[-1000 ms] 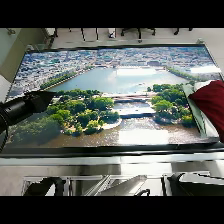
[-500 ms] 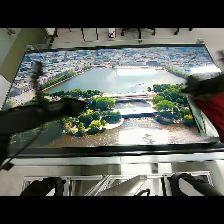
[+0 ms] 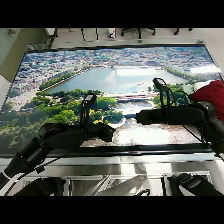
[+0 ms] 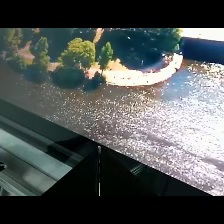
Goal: Fold the shirts.
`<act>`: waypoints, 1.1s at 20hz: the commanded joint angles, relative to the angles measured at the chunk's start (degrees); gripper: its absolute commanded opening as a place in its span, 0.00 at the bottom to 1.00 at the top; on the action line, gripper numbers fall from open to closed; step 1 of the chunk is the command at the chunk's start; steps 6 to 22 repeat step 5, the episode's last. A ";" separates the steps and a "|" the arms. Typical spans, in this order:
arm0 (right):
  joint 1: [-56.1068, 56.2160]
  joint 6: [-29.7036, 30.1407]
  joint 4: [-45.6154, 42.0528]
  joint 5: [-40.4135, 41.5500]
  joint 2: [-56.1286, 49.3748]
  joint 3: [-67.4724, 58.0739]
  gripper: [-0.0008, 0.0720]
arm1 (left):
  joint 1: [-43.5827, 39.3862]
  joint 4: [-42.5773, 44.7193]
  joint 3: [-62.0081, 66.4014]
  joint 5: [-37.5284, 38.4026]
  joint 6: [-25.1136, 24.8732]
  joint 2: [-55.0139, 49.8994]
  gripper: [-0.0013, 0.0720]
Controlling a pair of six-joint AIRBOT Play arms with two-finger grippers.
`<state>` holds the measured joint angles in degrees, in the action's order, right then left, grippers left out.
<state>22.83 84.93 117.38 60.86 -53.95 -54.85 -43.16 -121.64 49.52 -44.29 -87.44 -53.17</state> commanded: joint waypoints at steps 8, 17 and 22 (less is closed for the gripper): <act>1.60 -0.09 0.33 -0.26 0.37 0.76 0.04 | -1.79 0.13 -1.05 1.70 0.98 0.31 0.04; 1.60 -0.09 0.33 -0.26 0.37 0.76 0.04 | -1.79 0.13 -1.05 1.70 0.98 0.31 0.04; 1.60 -0.09 0.33 -0.26 0.37 0.76 0.04 | -1.79 0.13 -1.05 1.70 0.98 0.31 0.04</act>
